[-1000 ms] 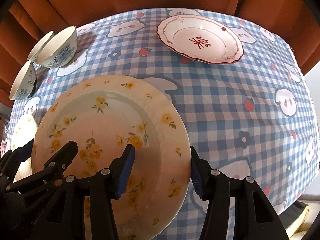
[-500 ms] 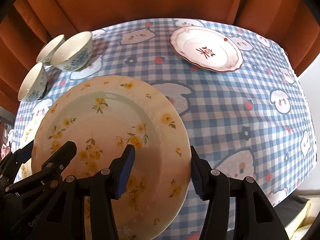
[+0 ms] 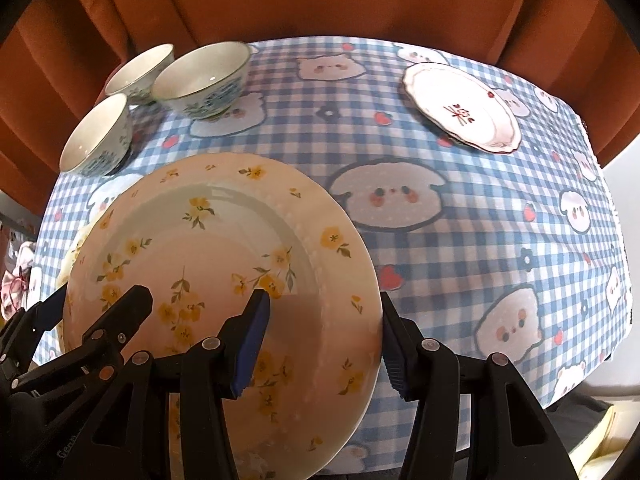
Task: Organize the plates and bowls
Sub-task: 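Lift the flat plate with the right gripper and carry it over the scalloped plate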
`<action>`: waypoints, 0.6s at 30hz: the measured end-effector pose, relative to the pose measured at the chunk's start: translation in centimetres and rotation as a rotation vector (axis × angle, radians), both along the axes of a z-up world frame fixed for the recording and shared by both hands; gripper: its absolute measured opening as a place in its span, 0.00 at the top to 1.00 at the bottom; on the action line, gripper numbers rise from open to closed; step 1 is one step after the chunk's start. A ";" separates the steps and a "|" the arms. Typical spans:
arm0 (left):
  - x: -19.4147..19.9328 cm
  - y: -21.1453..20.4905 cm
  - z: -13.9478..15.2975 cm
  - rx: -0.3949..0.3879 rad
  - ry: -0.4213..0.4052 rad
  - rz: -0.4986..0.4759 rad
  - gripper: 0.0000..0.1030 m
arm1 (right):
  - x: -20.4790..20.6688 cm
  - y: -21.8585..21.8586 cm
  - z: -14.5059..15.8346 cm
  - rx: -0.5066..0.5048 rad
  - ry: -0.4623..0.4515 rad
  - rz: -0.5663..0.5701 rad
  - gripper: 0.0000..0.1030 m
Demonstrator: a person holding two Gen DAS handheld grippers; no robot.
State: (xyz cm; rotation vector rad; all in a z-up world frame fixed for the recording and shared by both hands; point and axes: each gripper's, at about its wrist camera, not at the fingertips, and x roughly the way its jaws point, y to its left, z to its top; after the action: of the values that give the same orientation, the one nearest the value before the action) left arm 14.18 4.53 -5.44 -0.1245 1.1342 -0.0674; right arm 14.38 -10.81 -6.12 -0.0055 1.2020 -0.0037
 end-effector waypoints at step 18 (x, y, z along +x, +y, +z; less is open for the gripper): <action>-1.9 6.8 -2.9 -0.011 0.083 0.015 0.24 | -1.6 7.6 -1.8 -0.019 0.041 0.036 0.45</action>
State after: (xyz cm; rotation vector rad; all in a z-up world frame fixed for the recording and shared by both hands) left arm 12.24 11.35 -8.32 -0.1464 1.2156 -0.0551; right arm 12.83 -3.19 -7.97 -0.0443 1.2432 0.0165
